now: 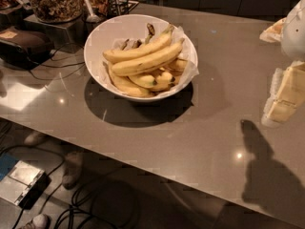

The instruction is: Pick banana from white bowl

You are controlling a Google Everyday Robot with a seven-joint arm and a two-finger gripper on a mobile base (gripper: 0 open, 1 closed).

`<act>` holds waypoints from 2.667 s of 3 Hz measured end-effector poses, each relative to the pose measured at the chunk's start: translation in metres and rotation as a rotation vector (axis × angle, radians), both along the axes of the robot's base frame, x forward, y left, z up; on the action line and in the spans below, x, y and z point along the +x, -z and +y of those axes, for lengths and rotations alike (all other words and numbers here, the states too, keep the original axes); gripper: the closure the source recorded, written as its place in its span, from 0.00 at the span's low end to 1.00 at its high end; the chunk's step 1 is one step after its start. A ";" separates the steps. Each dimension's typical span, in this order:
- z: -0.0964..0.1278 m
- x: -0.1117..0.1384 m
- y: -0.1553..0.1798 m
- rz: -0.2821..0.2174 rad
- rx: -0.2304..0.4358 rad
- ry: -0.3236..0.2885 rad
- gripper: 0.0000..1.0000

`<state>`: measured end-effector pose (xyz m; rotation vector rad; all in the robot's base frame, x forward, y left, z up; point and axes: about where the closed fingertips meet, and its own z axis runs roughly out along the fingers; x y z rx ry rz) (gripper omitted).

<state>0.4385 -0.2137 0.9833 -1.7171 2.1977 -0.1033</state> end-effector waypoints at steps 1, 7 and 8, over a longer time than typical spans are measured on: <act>0.006 0.000 -0.007 -0.010 -0.006 -0.002 0.00; 0.156 0.035 -0.014 -0.038 -0.025 -0.291 0.00; 0.172 0.045 -0.013 -0.056 -0.046 -0.315 0.06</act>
Offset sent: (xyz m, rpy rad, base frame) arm 0.0067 0.0518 0.0319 -0.0344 0.0058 0.0621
